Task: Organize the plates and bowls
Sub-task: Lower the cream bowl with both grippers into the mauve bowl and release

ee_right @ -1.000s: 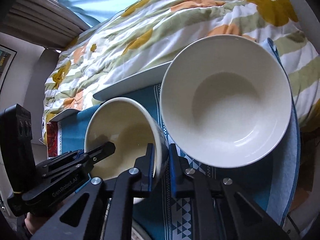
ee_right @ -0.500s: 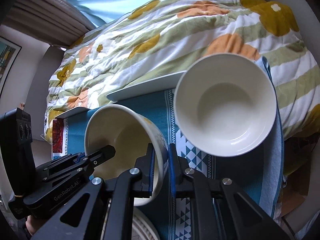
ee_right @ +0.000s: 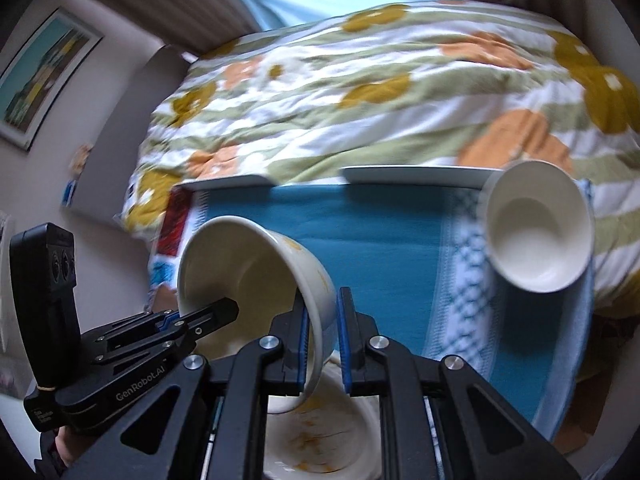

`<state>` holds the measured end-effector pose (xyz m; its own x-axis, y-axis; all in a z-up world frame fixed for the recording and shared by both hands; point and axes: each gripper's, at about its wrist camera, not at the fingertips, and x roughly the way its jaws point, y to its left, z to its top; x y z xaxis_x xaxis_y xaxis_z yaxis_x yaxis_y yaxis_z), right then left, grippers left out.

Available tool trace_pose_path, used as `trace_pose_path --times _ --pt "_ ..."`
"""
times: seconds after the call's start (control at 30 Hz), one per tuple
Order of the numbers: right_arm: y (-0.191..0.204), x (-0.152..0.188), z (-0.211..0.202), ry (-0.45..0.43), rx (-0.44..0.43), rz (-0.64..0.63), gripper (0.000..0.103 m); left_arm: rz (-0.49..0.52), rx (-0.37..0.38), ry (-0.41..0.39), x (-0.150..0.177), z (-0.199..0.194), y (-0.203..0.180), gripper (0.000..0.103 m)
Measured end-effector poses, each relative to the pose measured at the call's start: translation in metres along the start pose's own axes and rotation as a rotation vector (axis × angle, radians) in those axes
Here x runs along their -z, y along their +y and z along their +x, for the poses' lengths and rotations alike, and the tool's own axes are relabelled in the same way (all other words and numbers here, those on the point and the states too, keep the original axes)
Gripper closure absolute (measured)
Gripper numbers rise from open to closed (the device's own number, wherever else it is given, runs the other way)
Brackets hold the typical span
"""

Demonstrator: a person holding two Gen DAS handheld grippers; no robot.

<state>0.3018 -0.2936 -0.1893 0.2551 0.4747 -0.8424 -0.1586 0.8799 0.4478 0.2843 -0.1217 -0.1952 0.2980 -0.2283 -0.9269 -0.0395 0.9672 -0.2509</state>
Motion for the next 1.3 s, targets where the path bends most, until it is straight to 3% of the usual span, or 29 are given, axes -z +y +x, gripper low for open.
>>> trace_pose_path --times 0.37,0.57,0.83,1.3 --pt "0.126 0.032 0.035 0.059 -0.029 -0.098 0.091 -0.071 -0.024 -0.013 0.037 -0.07 0.121 0.094" --pt "0.176 0.051 0.077 0.106 -0.014 -0.091 0.091 -0.07 -0.029 0.033 0.047 -0.073 0.19 0.094" --pt "0.197 0.071 0.132 0.202 0.034 -0.033 0.091 -0.059 -0.019 0.13 0.053 -0.045 0.239 0.094" --pt "0.198 0.065 0.186 0.351 0.126 -0.058 0.091 -0.063 -0.036 0.248 0.047 0.004 0.258 0.094"
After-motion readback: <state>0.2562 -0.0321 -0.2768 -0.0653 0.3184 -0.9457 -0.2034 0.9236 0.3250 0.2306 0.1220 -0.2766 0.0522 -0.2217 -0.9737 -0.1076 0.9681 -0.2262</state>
